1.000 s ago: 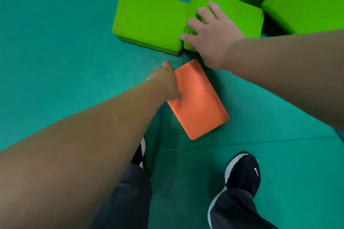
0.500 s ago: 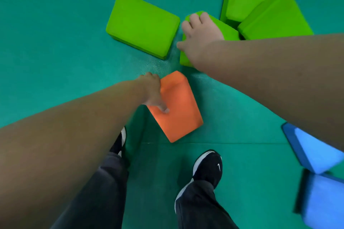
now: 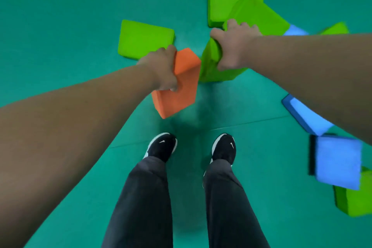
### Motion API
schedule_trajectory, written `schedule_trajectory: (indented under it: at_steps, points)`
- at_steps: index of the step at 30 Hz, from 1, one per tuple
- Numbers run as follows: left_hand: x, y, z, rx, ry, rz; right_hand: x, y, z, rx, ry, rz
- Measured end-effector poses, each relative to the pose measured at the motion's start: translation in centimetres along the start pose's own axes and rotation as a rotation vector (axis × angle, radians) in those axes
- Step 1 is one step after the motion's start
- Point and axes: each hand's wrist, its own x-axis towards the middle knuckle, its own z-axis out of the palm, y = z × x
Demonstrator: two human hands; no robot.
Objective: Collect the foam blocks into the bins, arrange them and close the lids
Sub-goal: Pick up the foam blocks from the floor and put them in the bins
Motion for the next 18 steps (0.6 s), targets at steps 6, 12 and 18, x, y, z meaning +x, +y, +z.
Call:
schedule_trajectory:
  at_steps: [6, 12, 18]
  points:
    - [-1.7, 6.6, -5.0, 0.094, 0.003, 0.158, -7.0, 4.7, 0.0, 0.315, -0.017, 0.219]
    - [-4.0, 16.2, -7.3, 0.297, 0.023, 0.447, -16.6, 9.1, 2.9, 0.521, 0.024, 0.436]
    - [-9.0, 27.4, -4.1, 0.441, -0.022, 0.685, -28.9, 12.0, 10.7, 0.734, 0.048, 0.712]
